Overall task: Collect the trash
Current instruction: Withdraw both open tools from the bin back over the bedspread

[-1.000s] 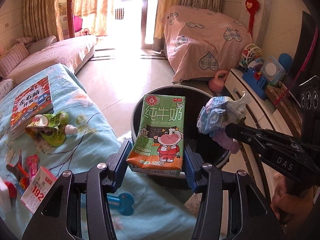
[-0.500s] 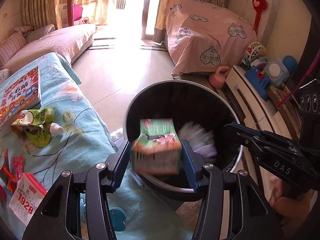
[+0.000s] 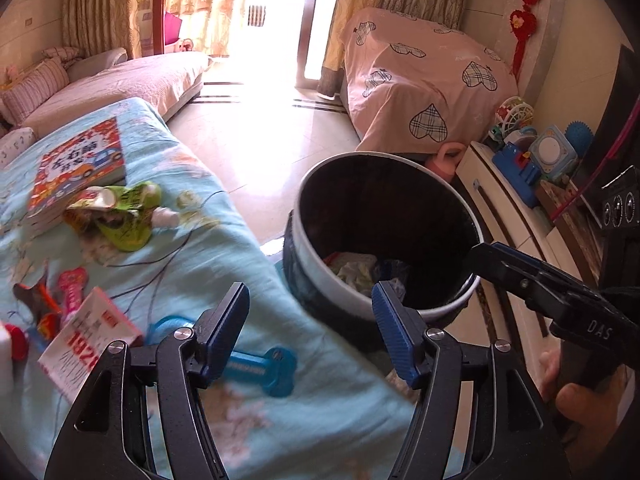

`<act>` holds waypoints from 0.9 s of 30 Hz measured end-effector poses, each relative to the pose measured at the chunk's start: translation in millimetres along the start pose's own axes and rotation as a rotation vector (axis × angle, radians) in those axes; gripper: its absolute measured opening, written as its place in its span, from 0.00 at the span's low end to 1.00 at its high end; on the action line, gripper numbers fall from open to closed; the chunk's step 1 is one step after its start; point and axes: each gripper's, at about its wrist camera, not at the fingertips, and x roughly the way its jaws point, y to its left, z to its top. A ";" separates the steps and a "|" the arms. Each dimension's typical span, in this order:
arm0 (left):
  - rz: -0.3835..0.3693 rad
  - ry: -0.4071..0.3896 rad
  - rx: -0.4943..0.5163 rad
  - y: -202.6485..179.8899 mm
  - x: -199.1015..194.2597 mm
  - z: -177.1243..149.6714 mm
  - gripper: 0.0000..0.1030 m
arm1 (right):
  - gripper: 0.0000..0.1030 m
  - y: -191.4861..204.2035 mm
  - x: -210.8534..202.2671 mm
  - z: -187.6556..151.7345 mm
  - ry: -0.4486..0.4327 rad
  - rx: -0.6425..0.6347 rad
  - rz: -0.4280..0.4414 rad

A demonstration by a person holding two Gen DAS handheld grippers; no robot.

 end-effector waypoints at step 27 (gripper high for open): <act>0.118 -0.029 -0.195 131.9 -91.0 -109.9 0.65 | 0.84 122.5 14.2 -66.8 0.093 -0.199 0.144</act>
